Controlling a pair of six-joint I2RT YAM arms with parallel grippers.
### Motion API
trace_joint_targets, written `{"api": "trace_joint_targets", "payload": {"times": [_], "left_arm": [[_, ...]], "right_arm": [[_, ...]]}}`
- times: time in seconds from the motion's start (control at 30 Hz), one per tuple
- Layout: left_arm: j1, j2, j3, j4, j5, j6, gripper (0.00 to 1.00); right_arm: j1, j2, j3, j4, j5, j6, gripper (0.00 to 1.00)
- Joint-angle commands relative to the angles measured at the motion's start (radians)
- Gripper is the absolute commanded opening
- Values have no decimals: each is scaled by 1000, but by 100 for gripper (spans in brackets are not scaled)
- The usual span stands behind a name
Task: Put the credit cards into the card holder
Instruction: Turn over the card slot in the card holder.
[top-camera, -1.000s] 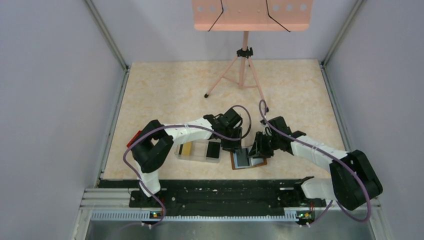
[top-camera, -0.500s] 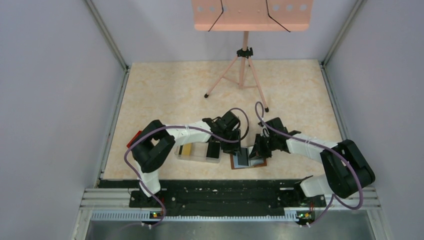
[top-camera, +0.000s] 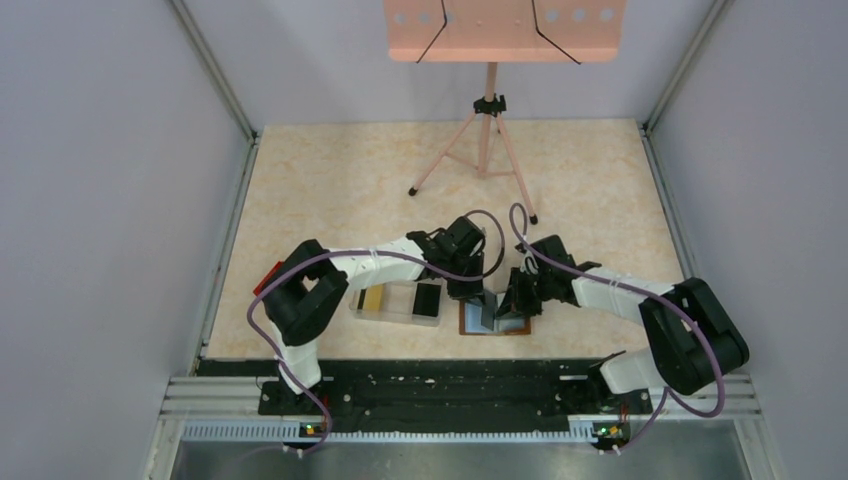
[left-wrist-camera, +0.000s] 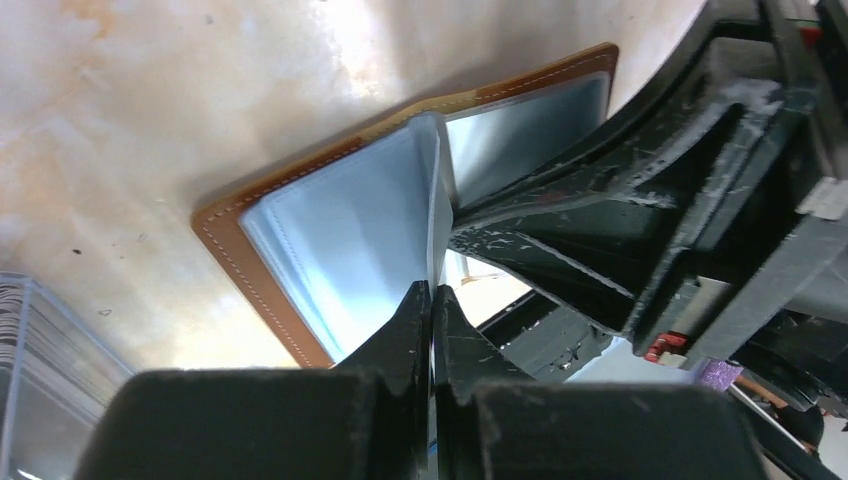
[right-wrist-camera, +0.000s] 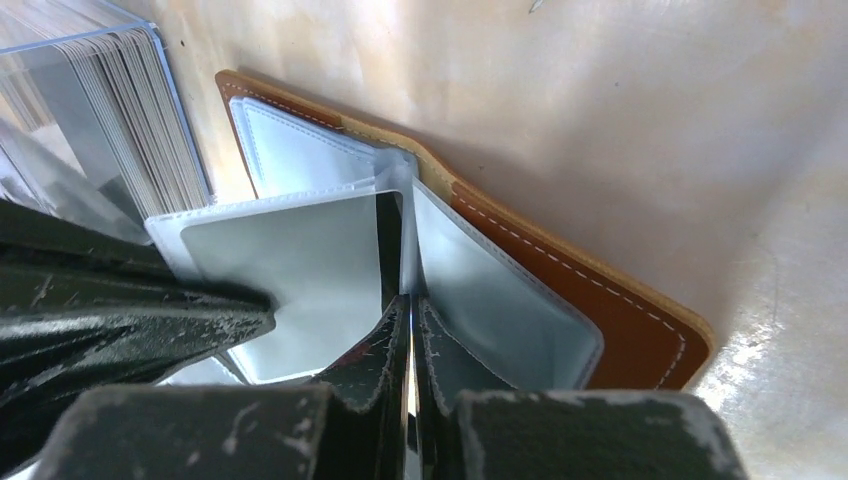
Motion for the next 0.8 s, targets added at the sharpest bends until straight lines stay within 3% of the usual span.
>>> {"api": "trace_joint_targets", "payload": {"times": [0.0, 0.27, 0.4, 0.6, 0.77], "left_arm": [[-4, -1, 58, -56, -27, 32, 0], [-4, -8, 161, -299, -127, 89, 0], [-4, 9, 211, -353, -136, 96, 0], [-7, 30, 199, -230, -8, 70, 25], [-13, 59, 185, -120, 85, 33, 32]], "right_arm": [[12, -34, 2, -9, 20, 1, 4], [12, -153, 47, -69, 43, 19, 29], [12, -148, 83, -162, 134, -8, 31], [11, -121, 87, -233, 204, -45, 31], [11, -134, 79, -236, 214, -35, 31]]}}
